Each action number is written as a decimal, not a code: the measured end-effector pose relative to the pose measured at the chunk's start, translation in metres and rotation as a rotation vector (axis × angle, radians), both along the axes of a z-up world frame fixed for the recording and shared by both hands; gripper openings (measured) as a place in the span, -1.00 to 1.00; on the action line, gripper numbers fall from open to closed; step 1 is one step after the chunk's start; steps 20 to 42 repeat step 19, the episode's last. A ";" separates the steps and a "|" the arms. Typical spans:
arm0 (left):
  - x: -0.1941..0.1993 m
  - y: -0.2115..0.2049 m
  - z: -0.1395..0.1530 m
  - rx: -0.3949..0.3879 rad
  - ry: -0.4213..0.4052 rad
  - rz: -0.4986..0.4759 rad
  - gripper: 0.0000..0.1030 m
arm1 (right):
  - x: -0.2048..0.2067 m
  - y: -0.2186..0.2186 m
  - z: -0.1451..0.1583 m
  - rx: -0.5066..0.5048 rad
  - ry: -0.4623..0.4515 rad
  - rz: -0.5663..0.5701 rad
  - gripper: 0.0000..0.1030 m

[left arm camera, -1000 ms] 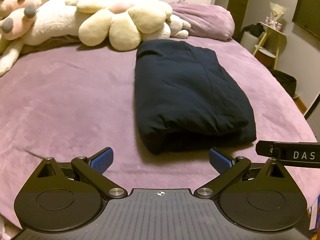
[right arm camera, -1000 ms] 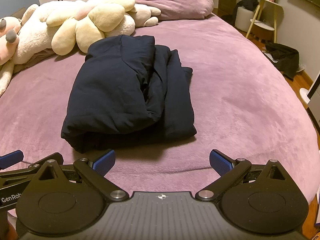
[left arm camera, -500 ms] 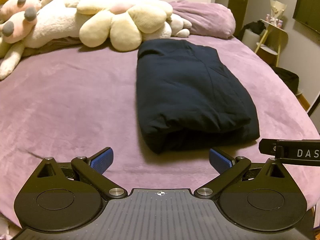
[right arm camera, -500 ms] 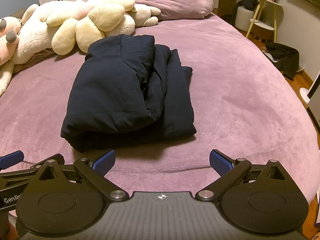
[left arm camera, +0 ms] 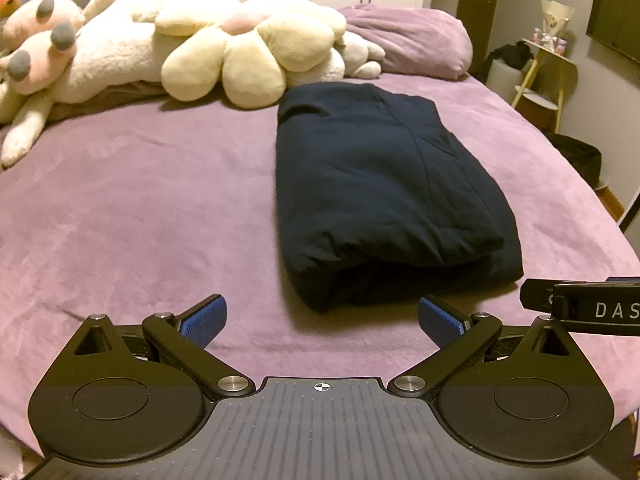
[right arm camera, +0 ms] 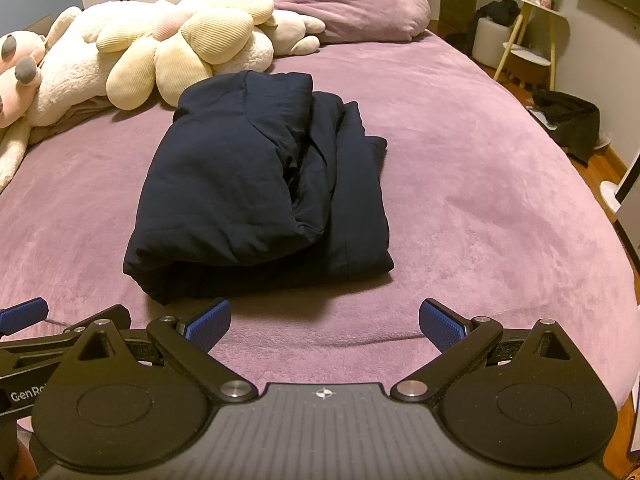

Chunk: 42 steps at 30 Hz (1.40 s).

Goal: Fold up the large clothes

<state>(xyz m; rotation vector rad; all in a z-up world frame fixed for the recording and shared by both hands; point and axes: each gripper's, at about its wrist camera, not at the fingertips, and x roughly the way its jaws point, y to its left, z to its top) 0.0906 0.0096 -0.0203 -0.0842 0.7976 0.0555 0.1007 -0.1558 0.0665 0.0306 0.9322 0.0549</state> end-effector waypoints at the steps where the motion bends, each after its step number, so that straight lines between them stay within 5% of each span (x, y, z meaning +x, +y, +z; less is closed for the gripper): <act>1: 0.000 0.000 0.000 0.002 0.000 -0.002 1.00 | 0.000 0.000 0.000 -0.001 0.000 0.001 0.95; 42: 0.001 -0.002 0.002 0.022 -0.012 -0.009 1.00 | 0.001 0.001 0.000 -0.008 -0.005 -0.002 0.95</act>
